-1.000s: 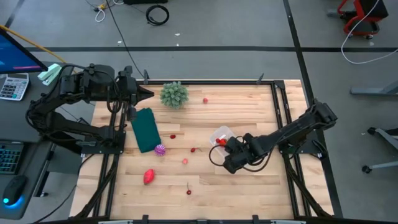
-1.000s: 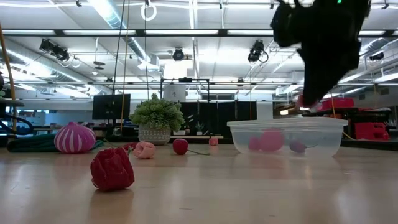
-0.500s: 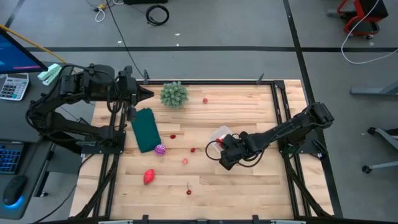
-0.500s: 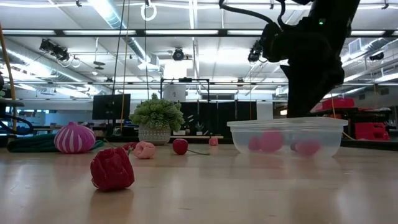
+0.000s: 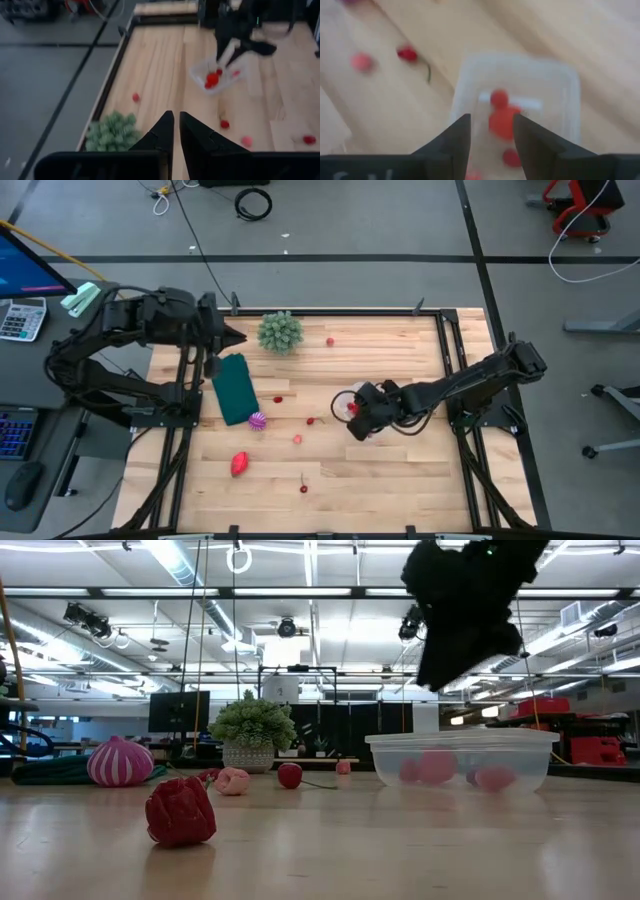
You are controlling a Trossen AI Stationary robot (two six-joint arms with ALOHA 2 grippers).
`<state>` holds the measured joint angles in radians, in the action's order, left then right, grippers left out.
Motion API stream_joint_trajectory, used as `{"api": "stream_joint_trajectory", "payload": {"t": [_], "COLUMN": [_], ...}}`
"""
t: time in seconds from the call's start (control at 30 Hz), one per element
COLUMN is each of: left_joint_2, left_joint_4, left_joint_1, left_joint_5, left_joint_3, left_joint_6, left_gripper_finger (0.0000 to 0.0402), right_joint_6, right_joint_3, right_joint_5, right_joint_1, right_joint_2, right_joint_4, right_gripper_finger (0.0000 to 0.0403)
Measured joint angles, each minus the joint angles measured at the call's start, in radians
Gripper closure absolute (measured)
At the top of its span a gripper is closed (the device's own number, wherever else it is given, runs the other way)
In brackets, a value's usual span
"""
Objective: Pick and placing Produce into tupperware
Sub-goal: Put the cherry into the transparent bin
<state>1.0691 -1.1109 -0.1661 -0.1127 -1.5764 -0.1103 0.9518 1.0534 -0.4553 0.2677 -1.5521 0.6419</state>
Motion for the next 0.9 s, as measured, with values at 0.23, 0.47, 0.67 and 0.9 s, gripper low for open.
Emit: {"api": "stream_joint_trajectory", "payload": {"t": [0.23,0.47,0.67,0.9], "left_joint_2": [0.063,0.142,0.162,0.118], "left_joint_4": [-0.121,-0.127,-0.022,0.165], "left_joint_1": [0.0,0.006,0.007,0.005], "left_joint_5": [0.0,0.0,0.0,0.0], "left_joint_3": [0.0,0.011,0.212,0.565], "left_joint_6": [0.108,0.157,0.169,0.182], "left_gripper_finger": [0.0365,0.0362,0.0342,0.0333], "right_joint_6": [-0.177,-0.236,-0.372,-0.428], "right_joint_3": [0.0,0.0,0.0,0.001], "right_joint_5": [-0.111,-0.15,-0.163,-0.238], "right_joint_1": [-0.02,-0.019,-0.019,-0.026], "right_joint_2": [0.082,0.156,0.206,0.253], "right_joint_4": [-0.078,-0.082,-0.089,-0.098], "right_gripper_finger": [0.0257,0.0262,0.0261,0.0264]}}
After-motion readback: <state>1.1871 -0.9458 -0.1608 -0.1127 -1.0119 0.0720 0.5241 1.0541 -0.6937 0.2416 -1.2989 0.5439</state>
